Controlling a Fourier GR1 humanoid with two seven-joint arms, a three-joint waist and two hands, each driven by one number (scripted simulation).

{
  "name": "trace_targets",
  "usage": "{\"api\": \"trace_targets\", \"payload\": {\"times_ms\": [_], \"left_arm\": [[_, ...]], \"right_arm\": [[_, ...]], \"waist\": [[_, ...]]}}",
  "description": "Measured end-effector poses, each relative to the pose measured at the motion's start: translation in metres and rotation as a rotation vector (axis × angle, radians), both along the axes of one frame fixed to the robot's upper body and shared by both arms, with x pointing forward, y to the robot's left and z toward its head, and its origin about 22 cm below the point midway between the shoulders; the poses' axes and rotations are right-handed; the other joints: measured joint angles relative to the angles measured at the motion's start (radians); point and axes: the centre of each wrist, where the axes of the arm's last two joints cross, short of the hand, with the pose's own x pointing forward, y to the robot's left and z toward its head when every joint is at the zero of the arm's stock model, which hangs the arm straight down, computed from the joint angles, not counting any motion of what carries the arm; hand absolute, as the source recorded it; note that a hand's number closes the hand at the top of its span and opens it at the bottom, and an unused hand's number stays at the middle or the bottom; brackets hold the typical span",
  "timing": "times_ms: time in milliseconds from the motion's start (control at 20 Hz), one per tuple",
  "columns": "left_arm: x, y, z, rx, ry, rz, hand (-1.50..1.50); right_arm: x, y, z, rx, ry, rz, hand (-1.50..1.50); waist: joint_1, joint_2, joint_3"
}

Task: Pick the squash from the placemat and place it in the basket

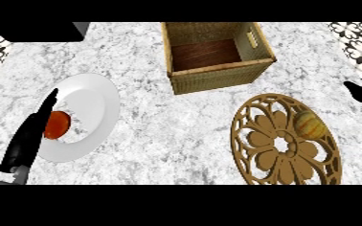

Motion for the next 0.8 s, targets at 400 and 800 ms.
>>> {"api": "trace_targets", "payload": {"times_ms": [400,800], "left_arm": [[-0.001,0.000,-0.002,0.027,0.025,-0.001,0.00],[-0.002,-0.006,-0.010,0.037,0.052,-0.002,0.00]], "right_arm": [[-0.008,0.021,-0.032,0.073,0.472,-0.105,-1.50],[0.012,0.097,0.013,0.047,0.715,-0.146,-1.50]], "waist": [[0.024,-0.009,0.000],[0.033,-0.027,0.009]]}}
